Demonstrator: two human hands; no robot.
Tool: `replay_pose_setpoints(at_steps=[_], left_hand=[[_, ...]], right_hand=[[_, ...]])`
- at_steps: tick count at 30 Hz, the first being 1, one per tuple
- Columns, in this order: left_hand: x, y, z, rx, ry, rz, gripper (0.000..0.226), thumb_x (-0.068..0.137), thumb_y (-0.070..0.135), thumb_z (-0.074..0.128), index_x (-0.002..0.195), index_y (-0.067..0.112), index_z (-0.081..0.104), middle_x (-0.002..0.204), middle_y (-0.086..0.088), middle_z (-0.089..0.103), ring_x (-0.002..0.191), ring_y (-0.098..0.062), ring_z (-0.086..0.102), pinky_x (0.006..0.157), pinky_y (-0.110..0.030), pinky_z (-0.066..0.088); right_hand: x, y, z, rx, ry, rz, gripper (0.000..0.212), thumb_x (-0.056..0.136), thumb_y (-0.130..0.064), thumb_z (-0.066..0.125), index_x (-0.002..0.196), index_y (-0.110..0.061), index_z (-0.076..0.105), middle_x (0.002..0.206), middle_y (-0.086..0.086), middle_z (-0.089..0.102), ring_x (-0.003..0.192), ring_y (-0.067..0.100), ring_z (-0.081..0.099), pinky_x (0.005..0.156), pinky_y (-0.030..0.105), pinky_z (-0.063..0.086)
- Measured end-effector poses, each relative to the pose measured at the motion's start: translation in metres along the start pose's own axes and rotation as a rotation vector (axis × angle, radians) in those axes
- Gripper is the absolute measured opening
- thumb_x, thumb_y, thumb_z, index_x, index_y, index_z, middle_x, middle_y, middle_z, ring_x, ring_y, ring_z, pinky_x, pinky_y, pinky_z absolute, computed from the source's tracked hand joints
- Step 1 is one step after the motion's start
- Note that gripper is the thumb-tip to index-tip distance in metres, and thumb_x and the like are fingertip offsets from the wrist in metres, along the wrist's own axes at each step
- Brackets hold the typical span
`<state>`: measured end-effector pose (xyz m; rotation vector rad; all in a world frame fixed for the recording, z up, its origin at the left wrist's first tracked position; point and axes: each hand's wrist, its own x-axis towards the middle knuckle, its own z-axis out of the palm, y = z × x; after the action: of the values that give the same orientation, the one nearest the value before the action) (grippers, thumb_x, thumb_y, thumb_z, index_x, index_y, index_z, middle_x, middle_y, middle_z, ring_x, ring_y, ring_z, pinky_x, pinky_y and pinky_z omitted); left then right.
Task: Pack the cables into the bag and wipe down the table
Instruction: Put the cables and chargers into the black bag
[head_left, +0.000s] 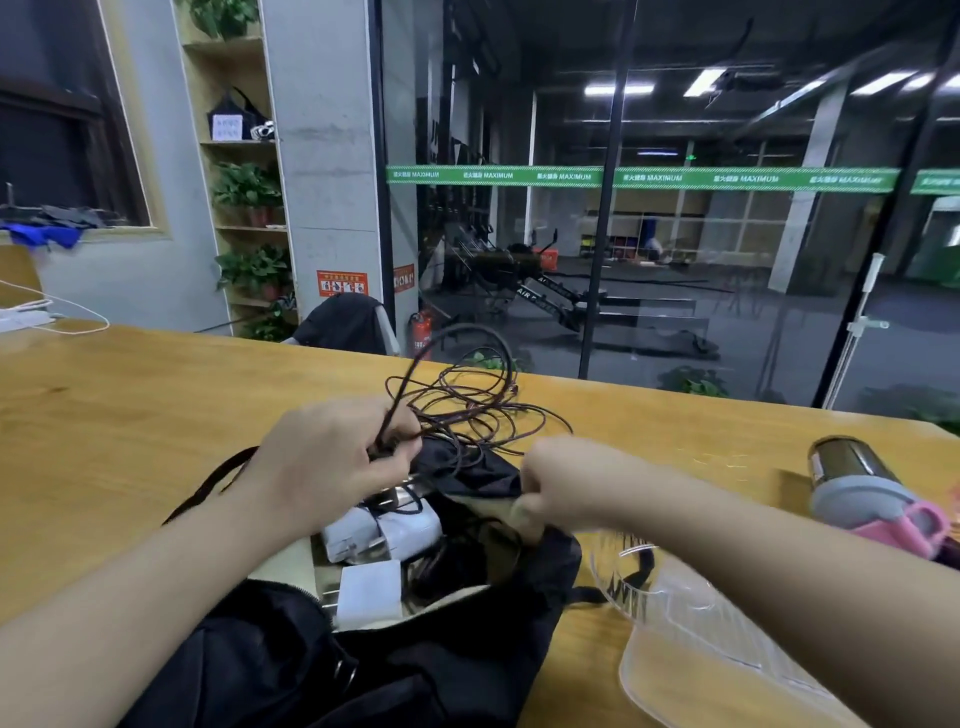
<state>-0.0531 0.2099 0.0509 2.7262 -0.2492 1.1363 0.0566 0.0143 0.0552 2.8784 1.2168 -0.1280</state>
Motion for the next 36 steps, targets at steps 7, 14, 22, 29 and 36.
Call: replay_pose_setpoints(at_steps=[7, 14, 22, 29, 36], left_hand=[[-0.022, -0.003, 0.033, 0.071, -0.639, -0.002, 0.008, 0.093, 0.038, 0.039, 0.097, 0.037, 0.045, 0.083, 0.017, 0.043, 0.086, -0.002, 0.043, 0.078, -0.026, 0.042], [-0.020, -0.027, 0.055, 0.360, -0.713, -0.174, 0.007, 0.096, 0.030, 0.036, 0.103, 0.028, 0.038, 0.091, 0.005, 0.043, 0.075, -0.019, 0.055, 0.057, -0.032, 0.039], [-0.013, -0.026, 0.067, 0.645, -0.709, -0.340, 0.040, 0.082, 0.001, 0.045, 0.114, 0.022, 0.036, 0.074, 0.000, 0.031, 0.051, -0.019, 0.037, 0.043, -0.029, 0.028], [-0.003, -0.001, 0.067, 0.300, -0.733, -0.281, 0.021, 0.093, 0.020, 0.042, 0.114, 0.022, 0.041, 0.102, -0.002, 0.048, 0.097, -0.026, 0.056, 0.077, -0.037, 0.046], [-0.022, -0.005, 0.055, -0.227, -0.762, -0.267, 0.050, 0.093, 0.040, 0.046, 0.139, 0.034, 0.026, 0.135, 0.019, 0.041, 0.121, 0.002, 0.039, 0.094, -0.012, 0.030]], right_hand=[[0.006, 0.025, -0.027, 0.379, 0.262, 0.113, 0.032, 0.090, -0.022, 0.045, 0.078, -0.001, 0.066, 0.053, 0.005, 0.063, 0.040, 0.007, 0.051, 0.035, 0.011, 0.034], [0.005, 0.011, -0.025, 0.448, 0.383, -0.013, 0.026, 0.086, -0.025, 0.048, 0.064, -0.012, 0.050, 0.060, 0.010, 0.062, 0.057, 0.023, 0.059, 0.059, 0.032, 0.050], [0.000, 0.014, -0.028, 0.452, 0.312, -0.016, 0.027, 0.090, -0.024, 0.048, 0.066, -0.012, 0.051, 0.054, 0.003, 0.061, 0.053, 0.015, 0.059, 0.046, 0.015, 0.042], [0.004, 0.014, -0.027, 0.527, 0.309, -0.021, 0.024, 0.090, -0.022, 0.048, 0.068, -0.012, 0.050, 0.049, 0.002, 0.060, 0.030, 0.001, 0.043, 0.033, 0.009, 0.030], [0.014, 0.014, -0.020, 0.528, 0.283, -0.021, 0.020, 0.088, -0.024, 0.050, 0.070, -0.016, 0.054, 0.054, 0.003, 0.061, 0.046, 0.009, 0.060, 0.036, 0.013, 0.036]])
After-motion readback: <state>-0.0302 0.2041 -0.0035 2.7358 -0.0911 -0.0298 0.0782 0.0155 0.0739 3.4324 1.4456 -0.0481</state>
